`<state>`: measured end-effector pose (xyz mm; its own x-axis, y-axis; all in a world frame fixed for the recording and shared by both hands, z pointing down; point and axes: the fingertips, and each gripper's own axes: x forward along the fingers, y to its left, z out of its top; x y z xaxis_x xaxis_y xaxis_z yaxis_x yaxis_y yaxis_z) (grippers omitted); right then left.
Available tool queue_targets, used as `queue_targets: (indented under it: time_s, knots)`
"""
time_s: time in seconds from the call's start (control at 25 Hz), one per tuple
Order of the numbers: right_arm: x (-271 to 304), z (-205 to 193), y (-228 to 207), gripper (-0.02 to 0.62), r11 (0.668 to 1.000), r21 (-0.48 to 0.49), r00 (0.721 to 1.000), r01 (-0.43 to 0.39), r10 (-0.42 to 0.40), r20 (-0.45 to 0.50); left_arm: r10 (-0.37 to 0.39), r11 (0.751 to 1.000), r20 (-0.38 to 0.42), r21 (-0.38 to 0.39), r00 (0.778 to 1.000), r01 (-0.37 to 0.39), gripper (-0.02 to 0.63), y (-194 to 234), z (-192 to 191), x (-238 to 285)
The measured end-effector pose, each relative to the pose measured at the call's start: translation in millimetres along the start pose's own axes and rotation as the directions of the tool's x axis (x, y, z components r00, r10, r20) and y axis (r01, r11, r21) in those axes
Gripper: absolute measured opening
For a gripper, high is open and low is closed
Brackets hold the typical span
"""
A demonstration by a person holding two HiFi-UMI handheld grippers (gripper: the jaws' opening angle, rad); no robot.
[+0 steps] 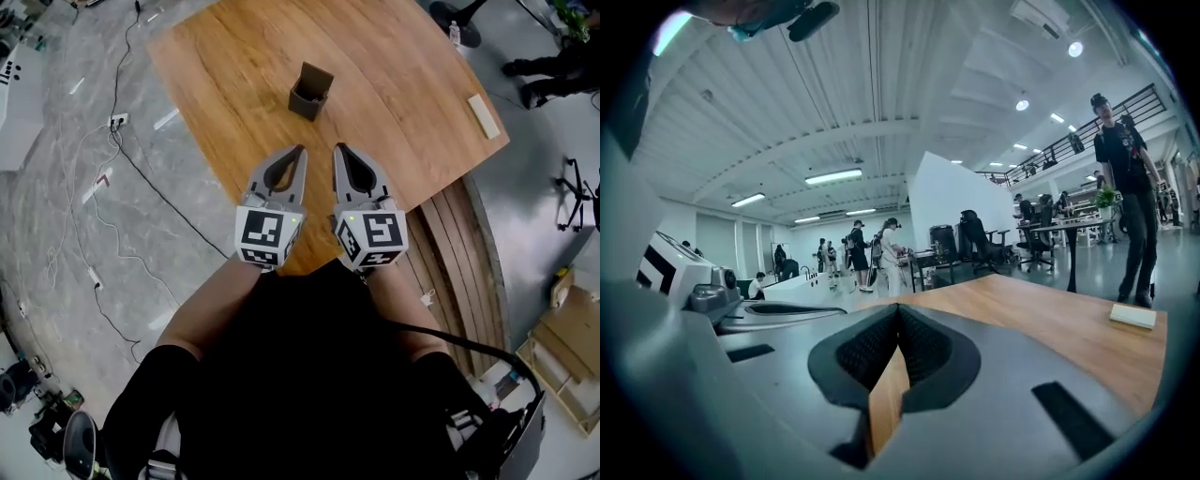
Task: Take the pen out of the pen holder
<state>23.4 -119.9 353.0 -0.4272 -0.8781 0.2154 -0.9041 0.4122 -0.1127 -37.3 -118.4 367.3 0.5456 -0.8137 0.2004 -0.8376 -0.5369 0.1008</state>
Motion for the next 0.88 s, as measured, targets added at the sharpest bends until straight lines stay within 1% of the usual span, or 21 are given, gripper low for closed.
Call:
queue_targets:
  time_s: [0.24, 0.4, 0.6, 0.88]
  knots:
    - [36.2, -14.9, -21.5, 0.014, 1.0, 0.007, 0.999, -0.025, 0.025, -0.036, 0.038, 0.999, -0.038, -0.011, 0.999, -0.039, 0.0, 22.4, -14.8, 33.7]
    - [54.4, -25.4, -36.6, 0.014, 0.999, 0.009, 0.997, -0.035, 0.035, -0.063, 0.049, 0.998, -0.061, -0.024, 0.997, -0.051, 0.0, 30.1, -24.7, 58.4]
    - [81.8, -38.3, -53.3, 0.015, 0.998, 0.033, 0.994, -0.05, 0.053, -0.091, 0.048, 0.998, -0.091, -0.022, 0.995, -0.051, 0.0, 39.4, -36.8, 87.3]
    - [123.5, -68.3, -69.6, 0.015, 0.996, 0.056, 0.982, -0.068, 0.077, -0.175, 0.06, 0.997, -0.134, -0.034, 0.989, -0.065, 0.0, 61.0, -60.4, 118.5]
